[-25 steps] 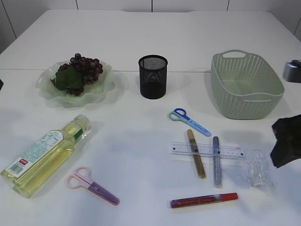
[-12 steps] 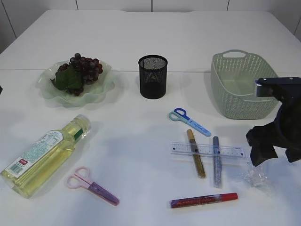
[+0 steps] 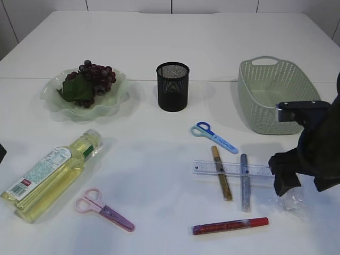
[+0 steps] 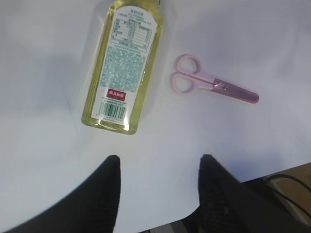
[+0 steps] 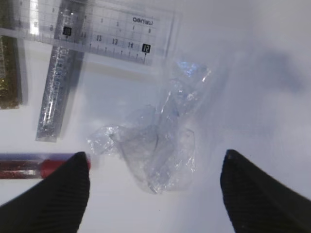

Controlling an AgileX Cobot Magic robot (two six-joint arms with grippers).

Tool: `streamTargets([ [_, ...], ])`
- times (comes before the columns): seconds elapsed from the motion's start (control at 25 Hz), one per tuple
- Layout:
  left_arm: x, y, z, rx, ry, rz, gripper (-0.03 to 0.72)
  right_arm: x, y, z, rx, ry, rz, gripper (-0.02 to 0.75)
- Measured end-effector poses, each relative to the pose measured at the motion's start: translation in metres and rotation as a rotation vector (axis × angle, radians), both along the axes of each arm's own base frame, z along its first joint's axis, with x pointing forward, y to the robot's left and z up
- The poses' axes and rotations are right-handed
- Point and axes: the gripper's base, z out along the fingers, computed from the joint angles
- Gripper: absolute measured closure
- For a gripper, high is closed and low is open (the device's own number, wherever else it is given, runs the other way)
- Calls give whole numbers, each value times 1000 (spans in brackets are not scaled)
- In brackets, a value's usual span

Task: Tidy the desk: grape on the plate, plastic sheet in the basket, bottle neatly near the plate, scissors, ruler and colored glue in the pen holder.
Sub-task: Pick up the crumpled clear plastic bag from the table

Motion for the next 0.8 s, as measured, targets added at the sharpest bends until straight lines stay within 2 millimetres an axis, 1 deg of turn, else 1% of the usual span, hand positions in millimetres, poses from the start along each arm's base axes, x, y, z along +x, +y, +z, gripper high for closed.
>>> streamTargets([
  [0.16,-3,0,-13,-7,23,9,309,4,1,-14,-8,34,0,87],
  [0.48,-4,0,-15,-10,21,12,309,11,3,-32,-3,35,-7,113],
  [0.68,-3,0,-15,-11,19,12,309,15,3,-37,1,14,-8,174],
  [0.8,-3,0,-14,-11,17,13,309,15,4,-40,-2,23,-8,233],
])
